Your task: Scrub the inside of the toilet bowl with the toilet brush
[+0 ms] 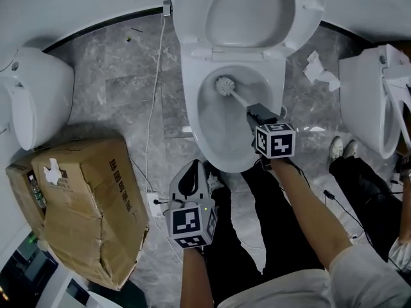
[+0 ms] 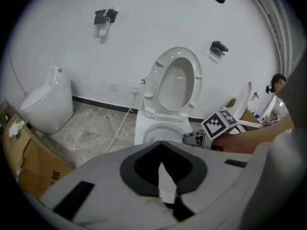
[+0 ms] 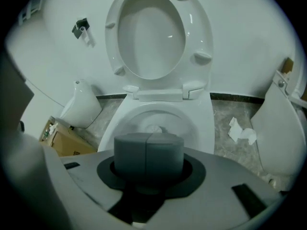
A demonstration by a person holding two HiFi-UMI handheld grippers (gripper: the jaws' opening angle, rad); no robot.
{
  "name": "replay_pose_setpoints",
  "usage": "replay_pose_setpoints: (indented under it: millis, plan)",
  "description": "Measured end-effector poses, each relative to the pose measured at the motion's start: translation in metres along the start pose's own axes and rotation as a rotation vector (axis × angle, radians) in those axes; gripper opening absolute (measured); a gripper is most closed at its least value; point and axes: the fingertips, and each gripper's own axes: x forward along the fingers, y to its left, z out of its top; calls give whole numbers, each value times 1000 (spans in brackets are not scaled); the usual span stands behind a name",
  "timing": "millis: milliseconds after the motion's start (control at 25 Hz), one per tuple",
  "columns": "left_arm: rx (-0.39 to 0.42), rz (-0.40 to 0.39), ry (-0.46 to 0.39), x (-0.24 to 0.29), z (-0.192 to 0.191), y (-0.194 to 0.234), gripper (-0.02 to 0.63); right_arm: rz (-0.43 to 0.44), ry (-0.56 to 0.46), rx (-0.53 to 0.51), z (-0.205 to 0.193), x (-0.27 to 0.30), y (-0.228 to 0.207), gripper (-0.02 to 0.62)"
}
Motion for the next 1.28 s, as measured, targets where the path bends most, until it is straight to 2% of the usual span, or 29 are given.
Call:
replay_pose_setpoints:
  millis: [200, 320, 480, 760, 1000, 1160, 1280]
  plan:
    - [18, -7, 20, -2, -7, 9, 21, -70, 16, -140, -5, -20, 12, 172]
    - [-6, -30, 58, 4, -17, 8, 21, -95, 30, -175, -12, -39, 13, 172]
    - [25, -69, 70, -2, -14, -8, 21, -115, 31, -207, -23, -72, 19, 172]
    - [111, -114, 58, -20, 6, -39, 21, -151, 2, -170, -34, -126, 19, 172]
    - [138, -128, 60, -44, 6, -43, 21, -147, -51, -170, -32, -174, 36, 172]
    - [113, -115, 50, -65, 5, -44, 21, -139, -86, -178, -34, -198, 44, 172]
    - [124, -128, 41, -78, 8, -50, 21, -133, -116, -177, -35, -216, 43, 172]
